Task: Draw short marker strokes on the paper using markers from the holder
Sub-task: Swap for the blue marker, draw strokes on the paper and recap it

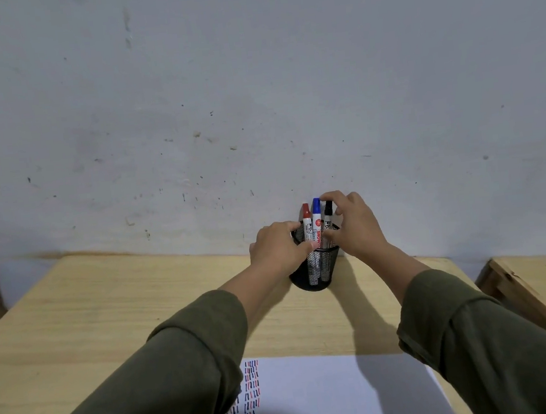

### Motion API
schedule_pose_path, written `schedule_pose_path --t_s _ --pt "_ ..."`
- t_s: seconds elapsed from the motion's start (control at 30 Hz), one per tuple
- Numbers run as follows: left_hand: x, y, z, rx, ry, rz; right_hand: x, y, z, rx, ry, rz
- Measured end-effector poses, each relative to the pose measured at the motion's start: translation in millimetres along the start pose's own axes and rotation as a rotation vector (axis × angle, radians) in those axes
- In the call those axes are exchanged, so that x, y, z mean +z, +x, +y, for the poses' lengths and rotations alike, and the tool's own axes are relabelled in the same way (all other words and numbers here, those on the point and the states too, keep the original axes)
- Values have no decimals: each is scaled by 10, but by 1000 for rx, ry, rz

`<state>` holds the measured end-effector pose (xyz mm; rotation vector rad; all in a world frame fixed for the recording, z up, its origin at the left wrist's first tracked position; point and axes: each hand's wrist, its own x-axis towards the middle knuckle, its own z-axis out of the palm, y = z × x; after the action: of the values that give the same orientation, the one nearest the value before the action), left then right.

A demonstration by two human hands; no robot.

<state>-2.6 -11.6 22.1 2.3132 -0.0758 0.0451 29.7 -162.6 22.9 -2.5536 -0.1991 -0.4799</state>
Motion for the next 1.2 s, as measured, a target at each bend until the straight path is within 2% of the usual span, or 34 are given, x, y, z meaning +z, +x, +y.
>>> schedule_pose_path --t_s 0.33,0.67,0.83,1.0,1.1,1.2 --pt "-7 -25 24 -6 8 -5 -16 37 -2 -16 -62 -4" --pt "6 -29 25 -3 2 13 -23 -143 -73 -7 219 23" --pt "-1 -51 33 21 -40 67 -235 -120 -230 31 439 213" --pt "-215 -153 267 93 -293 195 -637 -152 -495 6 657 353" --pt "-416 -282 474 136 -522 184 -800 -330 -642 -8 787 269" --pt "-557 -478 601 144 -702 67 -856 -623 -784 -19 840 128"
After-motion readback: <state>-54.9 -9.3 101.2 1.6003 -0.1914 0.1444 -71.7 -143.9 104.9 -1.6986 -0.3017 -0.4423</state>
